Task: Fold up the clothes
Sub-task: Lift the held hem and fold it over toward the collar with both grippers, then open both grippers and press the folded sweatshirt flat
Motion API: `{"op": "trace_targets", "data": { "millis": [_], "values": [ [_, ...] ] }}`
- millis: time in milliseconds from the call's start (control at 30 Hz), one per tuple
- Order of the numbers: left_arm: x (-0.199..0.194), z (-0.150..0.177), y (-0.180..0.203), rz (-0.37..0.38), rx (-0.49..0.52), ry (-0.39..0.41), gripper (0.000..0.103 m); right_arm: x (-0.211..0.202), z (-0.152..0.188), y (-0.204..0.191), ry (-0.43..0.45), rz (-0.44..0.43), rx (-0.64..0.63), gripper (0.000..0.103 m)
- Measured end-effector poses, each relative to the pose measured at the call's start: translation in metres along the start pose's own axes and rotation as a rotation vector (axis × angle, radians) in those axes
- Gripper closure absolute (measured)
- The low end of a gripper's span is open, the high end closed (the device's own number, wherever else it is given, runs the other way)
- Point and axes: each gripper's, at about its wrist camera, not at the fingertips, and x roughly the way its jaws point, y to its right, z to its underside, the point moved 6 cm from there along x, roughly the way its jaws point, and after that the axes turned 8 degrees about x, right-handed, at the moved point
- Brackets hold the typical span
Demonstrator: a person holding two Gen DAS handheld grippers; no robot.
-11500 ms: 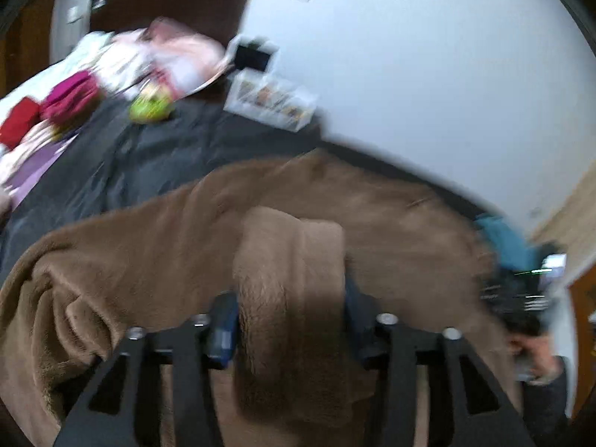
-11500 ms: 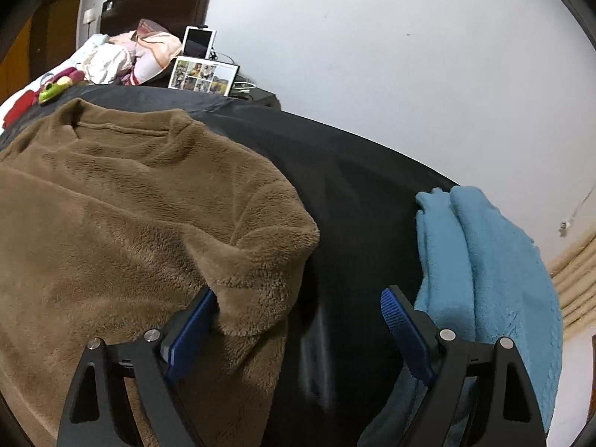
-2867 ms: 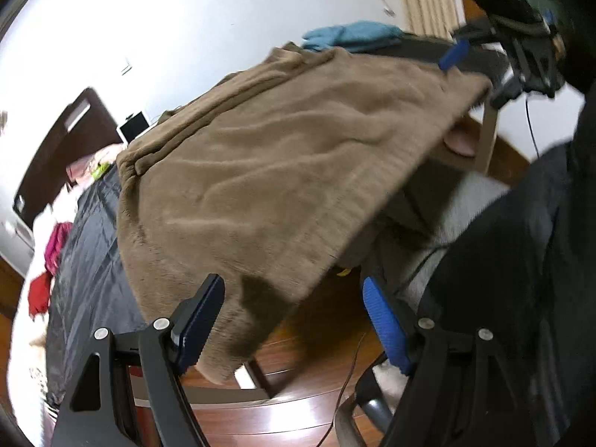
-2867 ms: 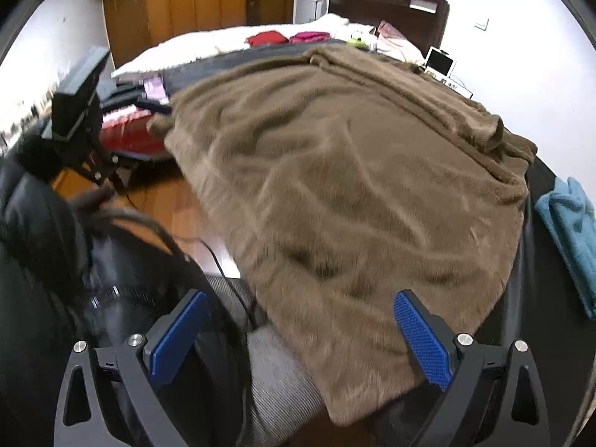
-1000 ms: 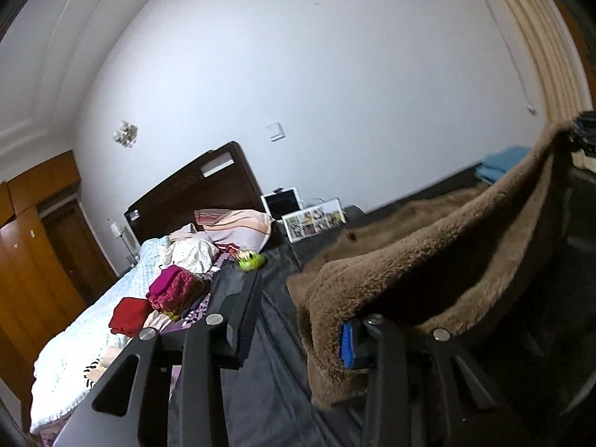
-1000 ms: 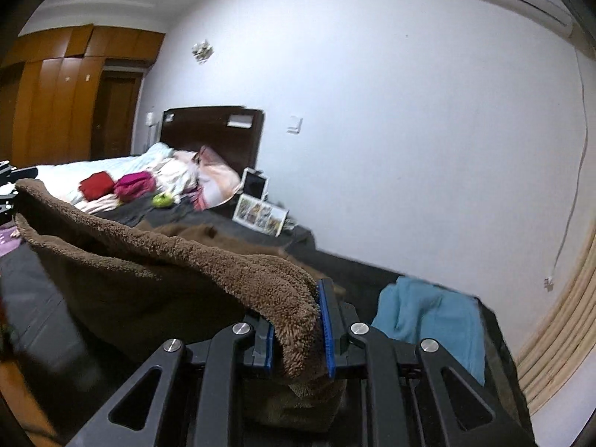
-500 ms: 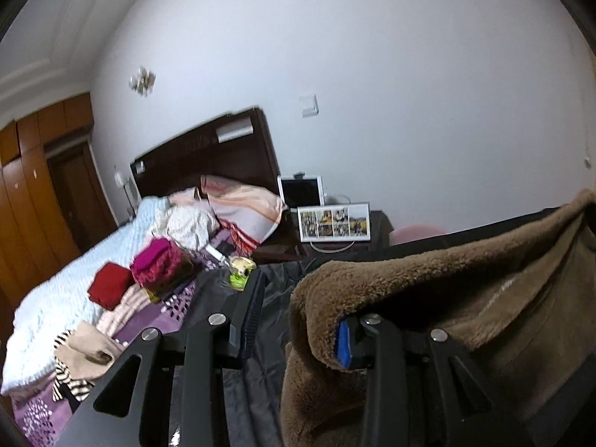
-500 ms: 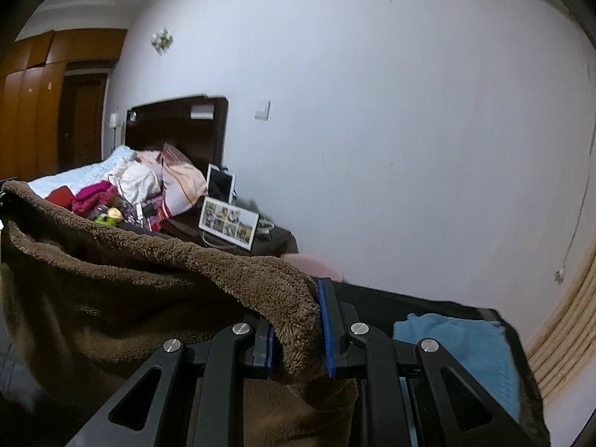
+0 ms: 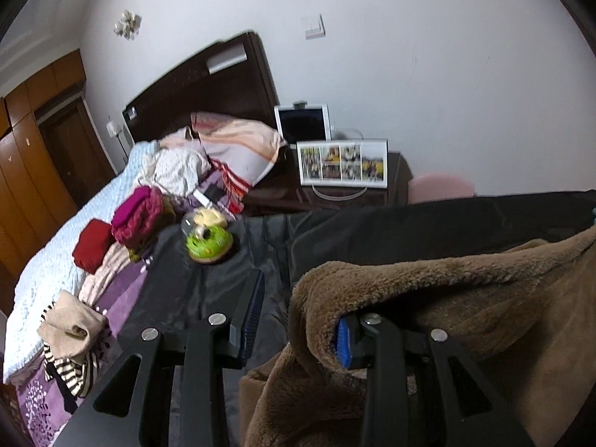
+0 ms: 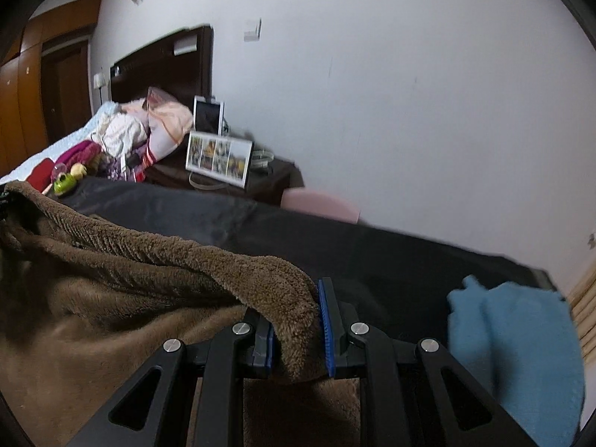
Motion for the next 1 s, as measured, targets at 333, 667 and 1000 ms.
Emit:
{"op": "trace_targets", "data": {
  "millis": [333,667,1000],
  "values": [
    [0.064,0.03,0.01,-0.055,0.017,-0.204,0.025,0.051,0.02,-0.007,-0.15,0.02,-0.039,0.083],
    [0.04,0.023,-0.025,0.31,-0.232,-0.17,0.021,0.022,0.014,0.003,-0.127,-0.078,0.041,0.069],
    [-0.02,0.015,0.017,0.366,0.012,-0.067,0.021,-0.031,0.008,-0.019,-0.038,-0.19,0.043,0.027]
  ]
}}
